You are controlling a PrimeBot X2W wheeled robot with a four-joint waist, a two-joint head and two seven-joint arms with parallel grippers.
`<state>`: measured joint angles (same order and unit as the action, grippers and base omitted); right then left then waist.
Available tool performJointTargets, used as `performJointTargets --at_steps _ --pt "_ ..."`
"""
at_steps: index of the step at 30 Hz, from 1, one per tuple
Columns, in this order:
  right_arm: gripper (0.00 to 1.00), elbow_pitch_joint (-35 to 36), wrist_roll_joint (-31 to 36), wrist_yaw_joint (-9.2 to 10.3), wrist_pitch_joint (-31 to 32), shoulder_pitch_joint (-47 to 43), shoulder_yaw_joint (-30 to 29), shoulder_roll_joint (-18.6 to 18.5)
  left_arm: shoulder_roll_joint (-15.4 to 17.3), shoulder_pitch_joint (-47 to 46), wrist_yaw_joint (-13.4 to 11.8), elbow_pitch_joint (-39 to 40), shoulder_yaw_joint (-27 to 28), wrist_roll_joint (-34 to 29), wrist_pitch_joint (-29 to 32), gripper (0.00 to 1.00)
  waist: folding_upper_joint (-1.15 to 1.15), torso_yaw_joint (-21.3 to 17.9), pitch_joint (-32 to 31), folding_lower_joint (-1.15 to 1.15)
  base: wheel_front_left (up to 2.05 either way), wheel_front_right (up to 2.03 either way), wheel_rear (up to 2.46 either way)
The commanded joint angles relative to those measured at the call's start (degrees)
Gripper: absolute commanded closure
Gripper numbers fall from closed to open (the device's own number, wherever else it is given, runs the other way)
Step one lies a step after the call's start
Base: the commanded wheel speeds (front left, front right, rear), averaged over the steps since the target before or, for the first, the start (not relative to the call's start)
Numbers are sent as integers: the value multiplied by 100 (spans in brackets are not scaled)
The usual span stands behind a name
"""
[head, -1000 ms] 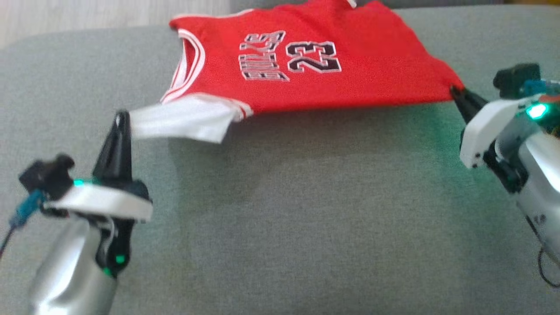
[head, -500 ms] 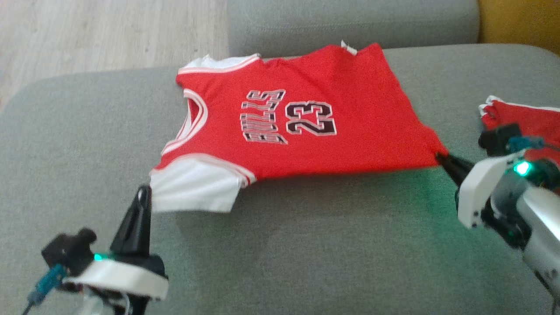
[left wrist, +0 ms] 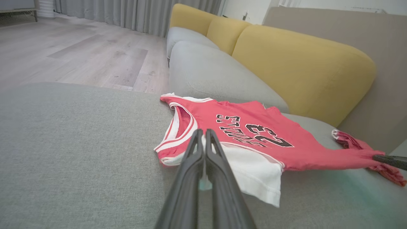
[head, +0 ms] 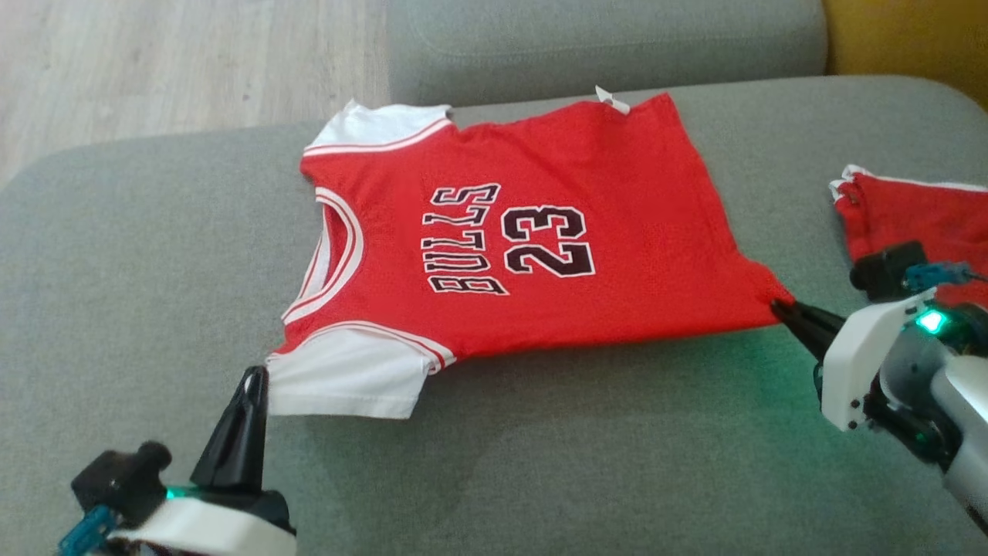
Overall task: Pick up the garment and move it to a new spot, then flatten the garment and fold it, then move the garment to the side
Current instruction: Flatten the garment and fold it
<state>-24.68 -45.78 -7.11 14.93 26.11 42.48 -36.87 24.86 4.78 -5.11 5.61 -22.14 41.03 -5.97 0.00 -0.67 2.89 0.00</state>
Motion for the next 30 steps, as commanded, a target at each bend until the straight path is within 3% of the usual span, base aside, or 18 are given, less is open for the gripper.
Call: performJointTargets --at_steps 1,14,30 --pt "100 138 58 -37 6 83 -86 -133 181 -413 -17 184 259 -87 5 100 0 -10 85 0 0 0 0" --pt "100 -348 572 -37 326 777 -467 407 389 -1930 298 -767 -7 -361 698 100 0 -48 753 0 0 0 0" --pt "100 -1260 710 -37 246 1858 -355 875 282 -3902 763 -2308 -290 -712 946 100 0 -35 1391 0 0 0 0"
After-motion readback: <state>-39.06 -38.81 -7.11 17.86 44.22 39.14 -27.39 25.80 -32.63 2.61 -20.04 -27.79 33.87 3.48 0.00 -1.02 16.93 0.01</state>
